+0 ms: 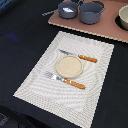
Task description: Place the pan onto the stove and place the fish and sausage into the pan.
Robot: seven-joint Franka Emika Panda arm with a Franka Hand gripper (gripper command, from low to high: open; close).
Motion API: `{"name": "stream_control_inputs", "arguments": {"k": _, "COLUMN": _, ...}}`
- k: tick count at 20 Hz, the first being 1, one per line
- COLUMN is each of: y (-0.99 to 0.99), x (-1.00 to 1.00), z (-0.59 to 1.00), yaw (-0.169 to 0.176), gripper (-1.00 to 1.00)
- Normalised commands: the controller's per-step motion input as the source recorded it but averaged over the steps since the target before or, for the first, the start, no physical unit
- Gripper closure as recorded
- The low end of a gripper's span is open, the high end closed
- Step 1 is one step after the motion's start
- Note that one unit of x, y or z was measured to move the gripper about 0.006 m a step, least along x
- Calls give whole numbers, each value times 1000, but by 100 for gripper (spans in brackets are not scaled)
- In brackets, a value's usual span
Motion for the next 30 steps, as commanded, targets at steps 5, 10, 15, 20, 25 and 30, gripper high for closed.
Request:
{"name": "stream_control_inputs", "arguments": {"k": 5, "y": 695, "x": -6, "z": -241, "yaw": 0, "gripper": 100}}
{"name": "stream_control_inputs", "arguments": {"k": 10, "y": 555, "x": 23, "z": -28, "yaw": 0, "gripper": 100}}
{"name": "stream_control_inputs", "arguments": {"k": 15, "y": 178, "x": 108, "z": 36, "yaw": 0, "gripper": 100}}
{"name": "stream_control_inputs", "arguments": {"k": 20, "y": -2, "x": 203, "z": 20, "yaw": -21, "gripper": 100}}
{"name": "stream_control_inputs", "arguments": {"k": 25, "y": -51, "x": 147, "z": 0, "yaw": -22, "gripper": 100}}
{"name": "stream_control_inputs", "arguments": {"k": 30, "y": -30, "x": 40, "z": -11, "yaw": -7, "gripper": -100}}
